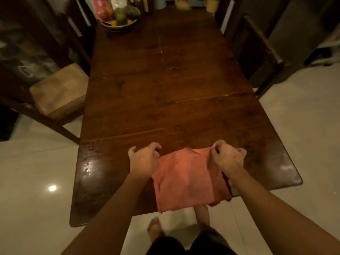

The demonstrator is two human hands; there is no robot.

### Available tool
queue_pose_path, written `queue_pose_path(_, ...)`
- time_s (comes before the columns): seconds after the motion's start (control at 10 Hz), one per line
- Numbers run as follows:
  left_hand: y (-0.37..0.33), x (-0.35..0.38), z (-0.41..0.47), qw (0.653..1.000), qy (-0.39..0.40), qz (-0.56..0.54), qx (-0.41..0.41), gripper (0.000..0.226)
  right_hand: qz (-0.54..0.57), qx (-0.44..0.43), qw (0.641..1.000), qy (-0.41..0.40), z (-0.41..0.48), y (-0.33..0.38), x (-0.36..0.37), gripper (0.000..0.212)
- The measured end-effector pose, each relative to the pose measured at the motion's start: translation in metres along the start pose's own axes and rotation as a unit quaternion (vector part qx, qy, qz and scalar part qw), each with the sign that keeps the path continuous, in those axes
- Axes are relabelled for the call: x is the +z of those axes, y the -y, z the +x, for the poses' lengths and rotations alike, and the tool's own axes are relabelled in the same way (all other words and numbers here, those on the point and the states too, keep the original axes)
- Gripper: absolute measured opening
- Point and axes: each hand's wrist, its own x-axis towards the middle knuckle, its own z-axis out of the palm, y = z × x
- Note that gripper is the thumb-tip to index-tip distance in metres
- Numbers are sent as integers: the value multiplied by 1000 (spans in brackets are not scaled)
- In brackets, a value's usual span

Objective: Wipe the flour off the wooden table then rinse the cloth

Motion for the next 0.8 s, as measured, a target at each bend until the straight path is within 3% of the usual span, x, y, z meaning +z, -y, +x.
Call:
queue_pose_path(0.1, 9, -3, -10, 998, -3, 53, 43, 27, -35, -70, 994, -72, -35, 16, 13, 27)
queue_pose_path(0.2, 31, 14, -36, 978, 48, 143, 143, 30, -93, -173, 981, 16, -70, 30, 29, 44)
queue_pose_path(0.3, 50, 30, -55, 962, 58, 197, 179, 39, -92, -172, 976, 97, -86, 26, 47, 45)
queue_pose_path(0.5, 59, 26, -25, 954, 71, 231, 180, 65, -79, -70, 991, 84, -62, 33, 40, 56)
queue_pose_path(0.6, 55, 25, -6, 955, 80, 227, 175, 63, -47, 14, 994, 102, -48, 34, 32, 63)
queue_pose_path(0.7, 47, 24, 0, 973, 88, 162, 142, 53, -34, 48, 993, 104, -48, 35, 26, 64)
queue_pose_path(0.8, 42, 15, -1, 990, 87, 56, 92, 58, 9, 31, 997, 64, -58, 35, 12, 64)
